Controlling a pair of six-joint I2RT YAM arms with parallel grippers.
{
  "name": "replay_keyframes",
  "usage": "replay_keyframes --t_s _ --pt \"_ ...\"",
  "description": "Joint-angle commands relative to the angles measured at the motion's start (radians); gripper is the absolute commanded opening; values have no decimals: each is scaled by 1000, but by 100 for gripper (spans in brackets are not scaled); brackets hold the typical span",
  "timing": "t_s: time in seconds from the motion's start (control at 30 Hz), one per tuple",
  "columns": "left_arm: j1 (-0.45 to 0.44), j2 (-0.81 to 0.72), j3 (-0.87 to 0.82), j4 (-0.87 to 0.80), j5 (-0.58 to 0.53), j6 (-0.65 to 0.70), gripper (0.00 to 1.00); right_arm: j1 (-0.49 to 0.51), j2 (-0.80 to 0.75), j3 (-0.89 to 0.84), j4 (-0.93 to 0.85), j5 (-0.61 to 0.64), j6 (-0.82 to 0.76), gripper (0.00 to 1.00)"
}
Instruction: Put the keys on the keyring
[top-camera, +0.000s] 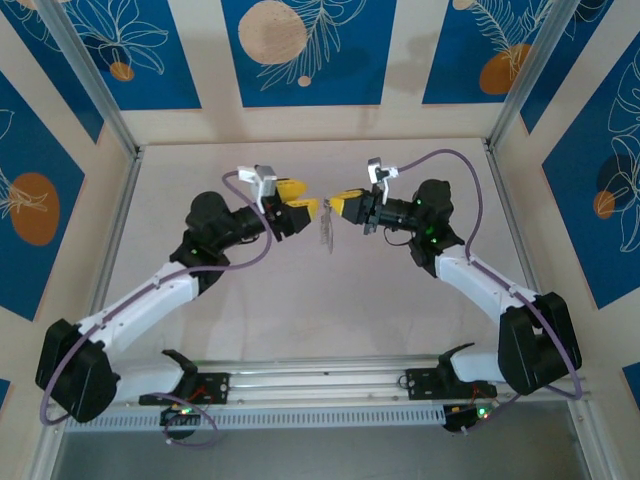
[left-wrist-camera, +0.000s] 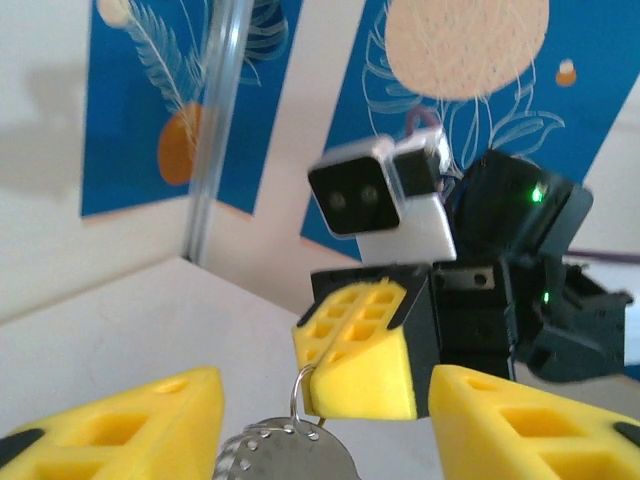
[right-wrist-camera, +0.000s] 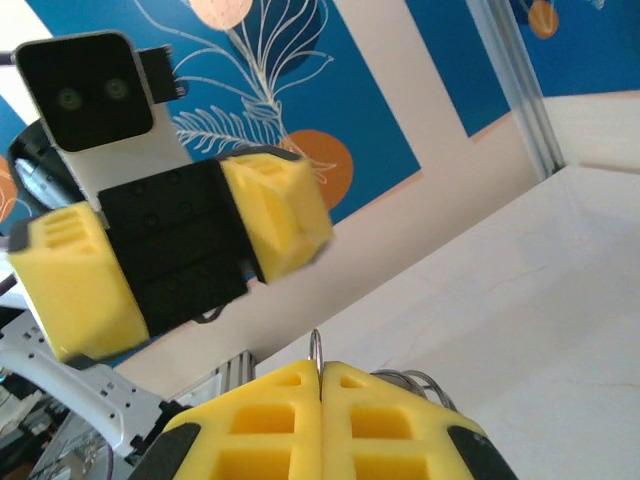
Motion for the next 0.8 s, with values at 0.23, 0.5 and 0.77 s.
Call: replay_keyframes --t_s 0.23,0.5,0.77 --pt "-5 -18 -6 110 -39 -144 72 15 -2 -38 327 83 122 0" --pt "-3 45 4 180 25 -213 55 53 -6 -8 326 125 122 0" --pt "-2 77 16 226 46 -239 50 65 3 5 332 133 130 0"
